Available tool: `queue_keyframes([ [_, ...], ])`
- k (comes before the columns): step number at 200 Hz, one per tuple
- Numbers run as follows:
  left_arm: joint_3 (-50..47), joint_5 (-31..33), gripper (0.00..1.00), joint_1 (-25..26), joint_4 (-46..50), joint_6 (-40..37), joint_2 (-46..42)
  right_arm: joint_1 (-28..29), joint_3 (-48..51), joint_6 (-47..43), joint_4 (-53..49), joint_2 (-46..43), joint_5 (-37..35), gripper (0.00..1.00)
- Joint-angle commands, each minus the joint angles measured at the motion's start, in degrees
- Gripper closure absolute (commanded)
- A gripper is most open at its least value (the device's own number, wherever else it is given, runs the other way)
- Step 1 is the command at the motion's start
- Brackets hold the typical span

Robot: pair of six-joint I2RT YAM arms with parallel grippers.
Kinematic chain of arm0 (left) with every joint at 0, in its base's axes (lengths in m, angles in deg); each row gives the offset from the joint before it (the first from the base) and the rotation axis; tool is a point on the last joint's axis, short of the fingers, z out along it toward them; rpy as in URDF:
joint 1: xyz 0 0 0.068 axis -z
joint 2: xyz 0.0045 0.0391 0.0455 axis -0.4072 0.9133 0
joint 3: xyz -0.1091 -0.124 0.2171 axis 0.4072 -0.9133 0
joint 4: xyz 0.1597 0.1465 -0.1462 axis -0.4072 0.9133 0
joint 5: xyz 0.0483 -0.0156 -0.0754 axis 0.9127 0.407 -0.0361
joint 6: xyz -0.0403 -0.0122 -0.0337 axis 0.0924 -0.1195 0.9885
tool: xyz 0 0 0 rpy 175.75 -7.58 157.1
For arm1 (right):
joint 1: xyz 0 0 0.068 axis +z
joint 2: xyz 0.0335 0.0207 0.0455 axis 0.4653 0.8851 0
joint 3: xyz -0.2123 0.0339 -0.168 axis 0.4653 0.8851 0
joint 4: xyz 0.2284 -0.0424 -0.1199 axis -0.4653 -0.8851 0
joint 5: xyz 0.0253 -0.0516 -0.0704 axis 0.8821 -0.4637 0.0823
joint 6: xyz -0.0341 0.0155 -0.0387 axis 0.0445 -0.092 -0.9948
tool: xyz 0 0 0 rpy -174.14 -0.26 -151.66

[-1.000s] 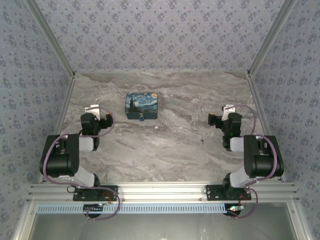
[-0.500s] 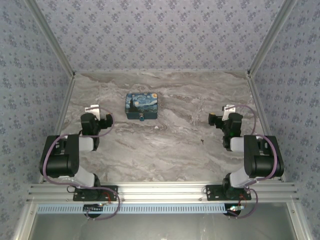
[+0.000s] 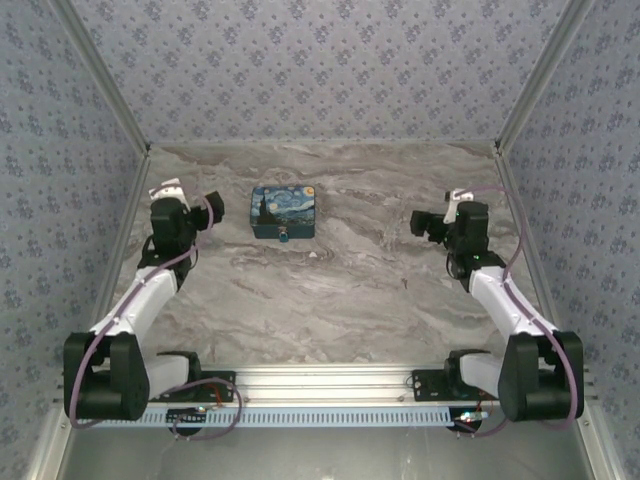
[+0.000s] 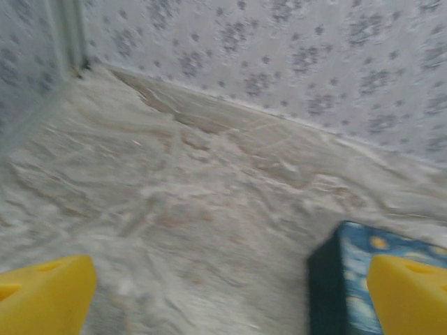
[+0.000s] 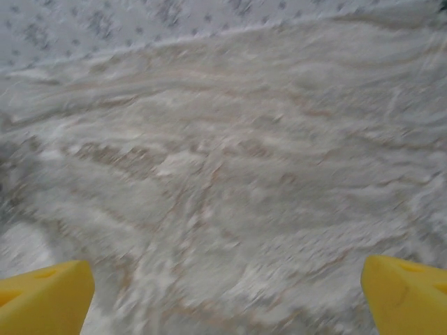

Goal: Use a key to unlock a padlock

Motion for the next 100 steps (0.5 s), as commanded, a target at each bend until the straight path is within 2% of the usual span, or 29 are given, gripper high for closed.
queue_keyframes([
  [1,0.48,-10.95,0.01,1.85,10.56,11.02,-2.68,3.77,-2.71,5.6,-21.58,-1.4,0.14,0.03],
  [31,-1.24,-13.74,0.0,9.36,13.14,13.99,-5.19,7.58,-4.86,4.38,-33.3,-0.5,1.2,0.07],
  [50,-3.39,-14.6,0.0,14.81,10.77,16.44,-5.18,8.33,-6.83,1.41,-39.93,1.92,1.41,0.09],
  [68,-5.16,-14.47,0.01,19.19,6.44,17.93,-4.13,8.58,-8.31,-0.5,-42.48,5.36,2.16,0.15],
  [78,-5.46,-13.59,0.0,21.04,4.9,17.94,-2.97,8.85,-9.39,-1.83,-42.56,7.52,4.81,0.23],
  [100,-4.86,-13.13,0.01,22.61,3.74,18.63,-0.32,11.2,-13.88,-4.09,-45.36,13.78,3.63,0.32],
])
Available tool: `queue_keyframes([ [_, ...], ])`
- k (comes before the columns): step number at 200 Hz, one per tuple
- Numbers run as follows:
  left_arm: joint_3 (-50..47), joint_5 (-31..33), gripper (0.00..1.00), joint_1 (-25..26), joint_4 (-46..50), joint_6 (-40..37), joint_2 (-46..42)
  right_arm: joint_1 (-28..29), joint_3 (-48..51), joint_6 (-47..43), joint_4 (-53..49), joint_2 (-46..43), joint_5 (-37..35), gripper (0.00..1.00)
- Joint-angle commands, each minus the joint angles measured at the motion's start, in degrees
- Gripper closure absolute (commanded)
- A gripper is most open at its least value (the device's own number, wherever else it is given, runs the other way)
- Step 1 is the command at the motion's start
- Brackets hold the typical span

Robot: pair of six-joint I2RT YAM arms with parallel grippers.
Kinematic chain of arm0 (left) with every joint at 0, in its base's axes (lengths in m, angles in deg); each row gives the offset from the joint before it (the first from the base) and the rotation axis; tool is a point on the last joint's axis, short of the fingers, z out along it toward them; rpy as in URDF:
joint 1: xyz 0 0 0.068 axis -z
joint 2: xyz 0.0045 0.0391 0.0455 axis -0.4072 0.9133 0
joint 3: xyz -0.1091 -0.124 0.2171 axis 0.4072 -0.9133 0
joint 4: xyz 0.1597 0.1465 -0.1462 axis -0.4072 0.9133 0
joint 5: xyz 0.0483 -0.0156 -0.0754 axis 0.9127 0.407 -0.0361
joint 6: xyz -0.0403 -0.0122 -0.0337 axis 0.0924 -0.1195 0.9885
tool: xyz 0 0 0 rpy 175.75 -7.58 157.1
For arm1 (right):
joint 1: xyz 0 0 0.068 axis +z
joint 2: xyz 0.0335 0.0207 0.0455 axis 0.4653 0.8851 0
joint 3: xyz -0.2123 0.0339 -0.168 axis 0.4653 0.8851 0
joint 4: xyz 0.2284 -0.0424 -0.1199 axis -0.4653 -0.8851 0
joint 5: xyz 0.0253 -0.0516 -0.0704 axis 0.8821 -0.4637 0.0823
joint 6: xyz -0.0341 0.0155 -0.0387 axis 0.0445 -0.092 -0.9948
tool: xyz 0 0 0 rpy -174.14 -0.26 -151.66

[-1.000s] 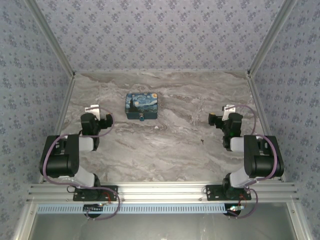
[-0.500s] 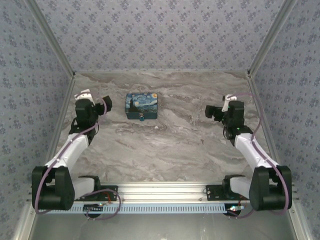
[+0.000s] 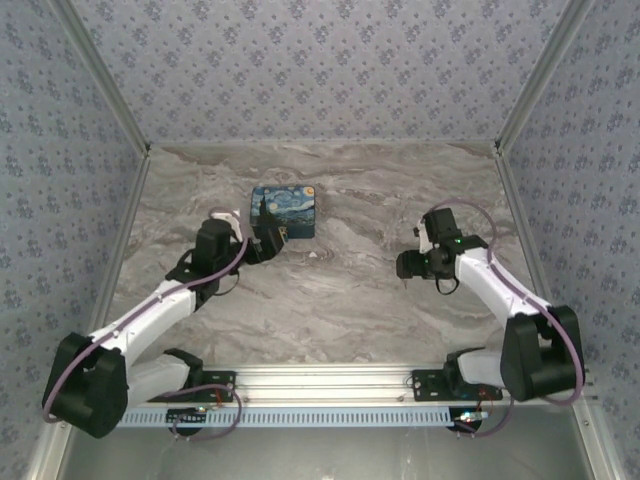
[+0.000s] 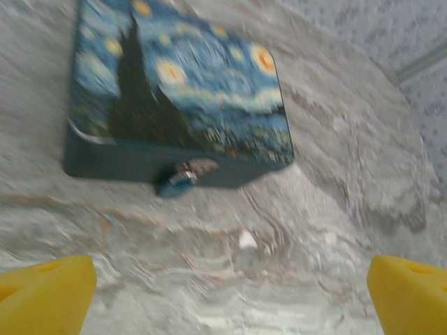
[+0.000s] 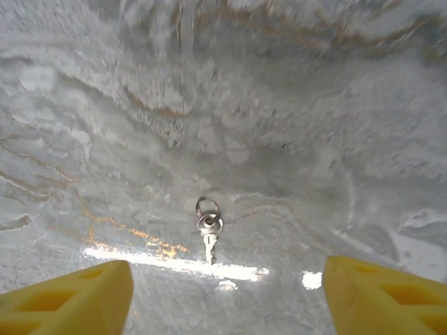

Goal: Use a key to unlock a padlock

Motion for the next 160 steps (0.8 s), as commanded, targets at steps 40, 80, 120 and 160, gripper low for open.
queue_keyframes([
  [40,0.91,-0.05,0.0,1.73,-4.15,2.76,2.96,3.73,-10.12,-5.48,-9.09,13.7,-2.45,0.47],
  [80,0.39,1.7,0.01,1.74,-2.81,2.1,0.74,4.86,-11.99,-5.83,-9.73,18.26,-2.86,0.54],
  [120,0.38,1.96,0.01,1.74,-2.43,1.53,0.08,5.5,-12.42,-5.82,-9.21,21.03,-4.18,0.62],
  [160,0.38,1.87,0.01,1.77,-2.5,1.61,0.08,6.09,-13.25,-5.85,-8.63,23.3,-5.97,0.67],
])
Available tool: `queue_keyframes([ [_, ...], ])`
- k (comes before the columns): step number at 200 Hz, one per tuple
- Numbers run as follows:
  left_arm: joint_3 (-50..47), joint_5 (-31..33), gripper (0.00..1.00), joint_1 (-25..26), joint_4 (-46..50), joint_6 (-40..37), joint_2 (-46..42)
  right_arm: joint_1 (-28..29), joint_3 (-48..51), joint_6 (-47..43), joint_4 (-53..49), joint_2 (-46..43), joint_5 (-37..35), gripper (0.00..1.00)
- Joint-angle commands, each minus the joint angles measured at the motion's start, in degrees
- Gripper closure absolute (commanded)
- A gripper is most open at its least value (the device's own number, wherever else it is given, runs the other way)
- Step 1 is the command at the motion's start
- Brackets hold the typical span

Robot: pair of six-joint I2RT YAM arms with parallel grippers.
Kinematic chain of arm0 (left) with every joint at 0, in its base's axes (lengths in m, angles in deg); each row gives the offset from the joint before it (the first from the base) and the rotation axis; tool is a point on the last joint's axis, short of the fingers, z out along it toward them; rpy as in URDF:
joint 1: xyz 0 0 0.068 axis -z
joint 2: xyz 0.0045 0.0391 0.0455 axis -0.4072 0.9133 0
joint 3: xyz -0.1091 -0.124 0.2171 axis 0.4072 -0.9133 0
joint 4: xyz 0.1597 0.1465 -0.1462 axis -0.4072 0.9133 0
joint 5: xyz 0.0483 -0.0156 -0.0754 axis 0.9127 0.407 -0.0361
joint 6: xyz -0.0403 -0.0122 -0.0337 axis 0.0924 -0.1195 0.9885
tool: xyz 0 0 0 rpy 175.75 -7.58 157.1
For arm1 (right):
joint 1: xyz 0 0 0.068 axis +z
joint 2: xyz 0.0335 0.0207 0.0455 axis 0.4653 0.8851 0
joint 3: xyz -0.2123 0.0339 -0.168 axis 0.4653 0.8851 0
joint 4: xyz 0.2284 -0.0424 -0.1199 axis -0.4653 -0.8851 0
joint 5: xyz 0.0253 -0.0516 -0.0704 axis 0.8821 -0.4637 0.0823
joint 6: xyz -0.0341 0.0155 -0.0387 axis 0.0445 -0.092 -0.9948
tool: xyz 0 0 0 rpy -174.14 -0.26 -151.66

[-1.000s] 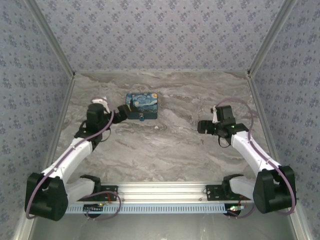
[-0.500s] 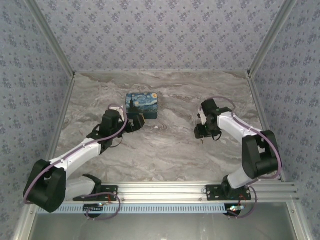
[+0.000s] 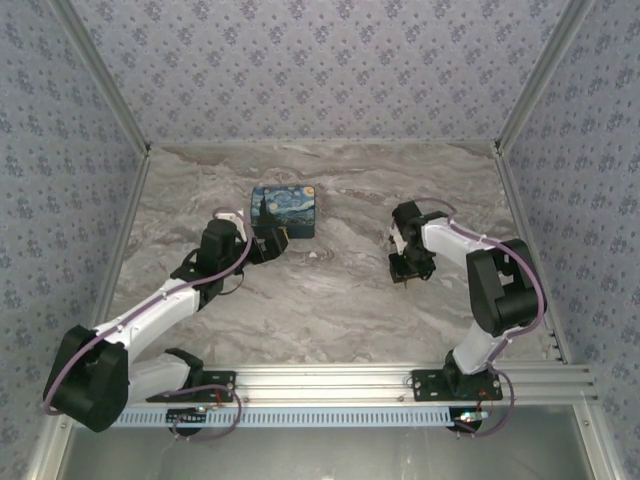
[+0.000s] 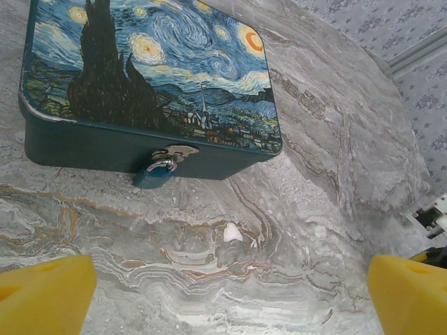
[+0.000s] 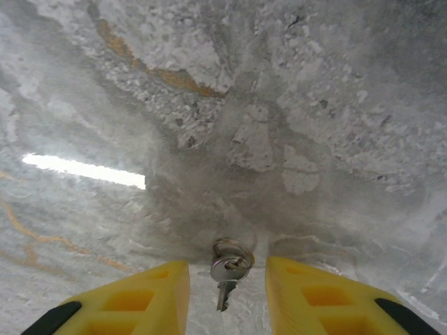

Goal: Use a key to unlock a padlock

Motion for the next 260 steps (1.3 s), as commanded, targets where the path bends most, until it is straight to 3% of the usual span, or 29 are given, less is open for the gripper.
queue_keyframes([
  [1,0.38,0.68,0.01,0.24,-0.35,-0.25,-1.1,0.67,-1.85,-0.43,-1.2,1.52,-1.81,0.67],
  [61,0.47,0.64,0.01,0.24,0.06,-0.49,-1.23,1.29,-2.8,0.02,-0.57,3.33,-2.86,0.76],
  [115,0.21,0.7,0.0,0.24,0.21,-0.77,-1.36,1.42,-1.89,0.7,-0.48,2.3,-3.1,0.95],
  [127,0.12,0.72,0.0,0.23,0.21,-0.88,-1.44,1.46,-1.19,1.19,0.04,1.07,-2.53,1.0],
  [173,-0.41,-1.29,0.01,0.5,-2.42,-1.4,-2.84,-0.08,4.09,7.52,7.46,-9.63,4.98,1.0],
  [207,-1.02,-3.75,0.0,2.61,-7.85,-3.58,-4.21,-2.02,11.8,22.37,20.74,-22.27,14.68,1.0],
  [226,-1.77,-4.92,0.0,5.42,-12.73,-7.07,-4.61,-2.44,17.37,37.61,30.74,-29.61,17.35,1.0],
  [260,-2.52,-5.28,0.02,12.71,-21.59,-21.35,-4.87,-1.62,25.43,63.55,44.29,-39.67,16.88,1.0],
])
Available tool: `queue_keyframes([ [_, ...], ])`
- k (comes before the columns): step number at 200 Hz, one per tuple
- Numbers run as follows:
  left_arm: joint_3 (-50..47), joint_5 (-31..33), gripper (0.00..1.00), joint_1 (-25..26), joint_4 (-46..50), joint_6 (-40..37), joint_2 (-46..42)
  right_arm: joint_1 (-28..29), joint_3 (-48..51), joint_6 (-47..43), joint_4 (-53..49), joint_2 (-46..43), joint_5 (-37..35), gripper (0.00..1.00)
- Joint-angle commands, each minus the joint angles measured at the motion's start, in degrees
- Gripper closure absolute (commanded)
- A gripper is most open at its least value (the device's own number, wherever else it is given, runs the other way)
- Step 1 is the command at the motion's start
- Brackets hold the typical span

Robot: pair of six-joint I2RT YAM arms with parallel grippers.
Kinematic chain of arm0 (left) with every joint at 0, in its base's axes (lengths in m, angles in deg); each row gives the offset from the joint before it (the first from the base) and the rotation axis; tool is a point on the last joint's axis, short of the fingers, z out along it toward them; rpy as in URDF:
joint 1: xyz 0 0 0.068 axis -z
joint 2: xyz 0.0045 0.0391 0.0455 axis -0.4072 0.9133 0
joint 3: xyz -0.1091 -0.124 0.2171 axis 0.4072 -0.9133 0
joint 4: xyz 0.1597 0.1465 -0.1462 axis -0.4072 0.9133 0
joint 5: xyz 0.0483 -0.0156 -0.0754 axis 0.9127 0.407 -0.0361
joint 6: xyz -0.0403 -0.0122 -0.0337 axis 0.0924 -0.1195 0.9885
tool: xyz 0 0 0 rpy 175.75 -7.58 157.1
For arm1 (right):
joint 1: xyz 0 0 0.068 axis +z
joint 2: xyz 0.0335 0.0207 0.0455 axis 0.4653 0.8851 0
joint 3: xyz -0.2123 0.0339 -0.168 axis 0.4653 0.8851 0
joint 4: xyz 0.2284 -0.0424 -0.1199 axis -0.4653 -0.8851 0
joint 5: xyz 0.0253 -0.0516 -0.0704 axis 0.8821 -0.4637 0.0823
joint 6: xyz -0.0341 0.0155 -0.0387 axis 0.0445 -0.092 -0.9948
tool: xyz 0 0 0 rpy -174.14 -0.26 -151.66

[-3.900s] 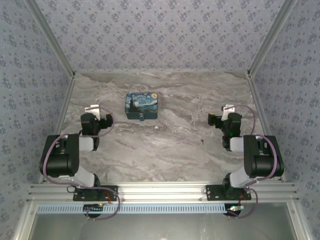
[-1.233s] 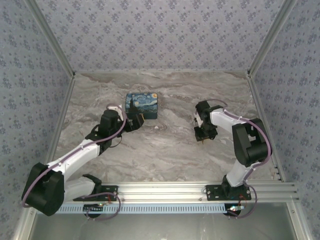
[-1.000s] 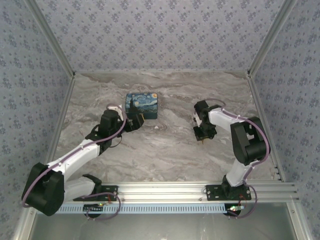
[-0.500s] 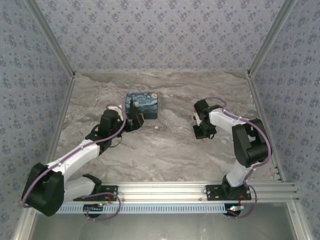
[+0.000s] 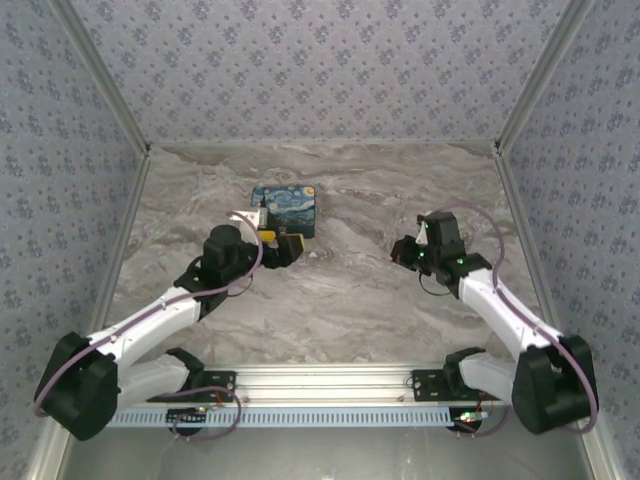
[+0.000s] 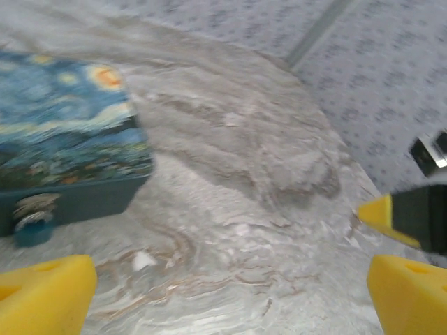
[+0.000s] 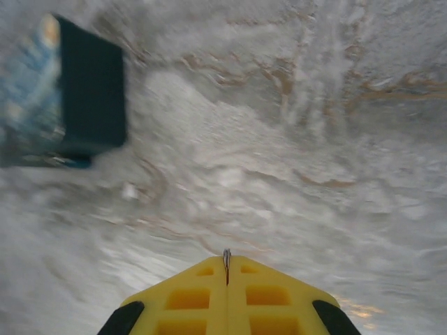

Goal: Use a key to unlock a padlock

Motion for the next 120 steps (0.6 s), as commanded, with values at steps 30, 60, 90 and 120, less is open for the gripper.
queue_keyframes([
  [30,-0.26,-2.93,0.02,7.63,-15.9,-22.39,-0.33,1.63,6.94,40.28,12.91,-12.6,-1.44,1.0],
  [60,0.89,-4.82,0.01,10.3,-22.06,-32.09,2.17,4.08,9.71,53.97,12.66,-20.15,-8.07,1.0],
  [90,5.56,-9.26,0.01,11.75,-22.74,-38.32,6.77,5.85,6.52,58.09,7.33,-23.57,-11.33,1.0],
  [120,10.26,-11.3,0.07,12.83,-22.86,-42.02,11.74,5.92,4.24,60.11,5.16,-23.59,-9.65,1.0],
])
